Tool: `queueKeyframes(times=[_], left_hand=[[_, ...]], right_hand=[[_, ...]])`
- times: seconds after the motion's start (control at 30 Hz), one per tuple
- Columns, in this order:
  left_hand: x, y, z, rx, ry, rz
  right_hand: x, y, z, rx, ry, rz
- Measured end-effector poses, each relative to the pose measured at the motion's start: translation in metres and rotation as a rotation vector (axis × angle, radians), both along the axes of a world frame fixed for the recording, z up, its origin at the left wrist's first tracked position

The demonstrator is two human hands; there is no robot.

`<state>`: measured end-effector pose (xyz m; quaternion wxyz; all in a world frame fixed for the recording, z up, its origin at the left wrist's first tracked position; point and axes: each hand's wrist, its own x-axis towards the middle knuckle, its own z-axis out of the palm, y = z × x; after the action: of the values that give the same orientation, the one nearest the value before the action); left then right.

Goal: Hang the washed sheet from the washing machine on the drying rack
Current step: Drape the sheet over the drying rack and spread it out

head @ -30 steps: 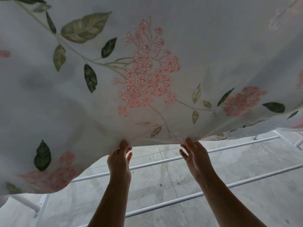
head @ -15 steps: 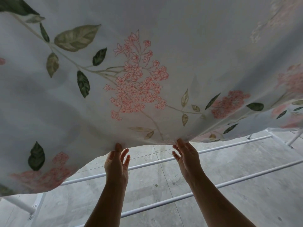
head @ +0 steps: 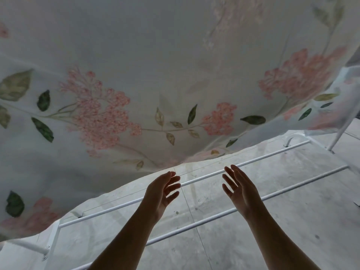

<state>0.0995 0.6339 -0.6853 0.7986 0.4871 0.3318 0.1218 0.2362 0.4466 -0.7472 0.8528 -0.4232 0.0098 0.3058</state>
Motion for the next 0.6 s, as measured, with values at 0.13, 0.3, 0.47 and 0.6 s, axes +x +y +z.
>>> queueKeyframes(times=[0.13,0.3,0.47,0.6], left_hand=[[0.01,-0.007,0.014,0.041,-0.01,-0.043],[0.02,-0.009,0.021,0.045,-0.027,-0.084],[0.052,-0.003,0.016,-0.027,-0.088,-0.168],[0.091,-0.019,0.008,-0.138,-0.158,-0.299]], right_hand=[[0.029,-0.017,0.019,0.023,-0.002,-0.045],[0.037,0.005,0.035,0.055,0.029,-0.023],[0.034,0.017,0.041,0.014,0.011,-0.051],[0.053,-0.003,0.052,-0.04,-0.028,-0.18]])
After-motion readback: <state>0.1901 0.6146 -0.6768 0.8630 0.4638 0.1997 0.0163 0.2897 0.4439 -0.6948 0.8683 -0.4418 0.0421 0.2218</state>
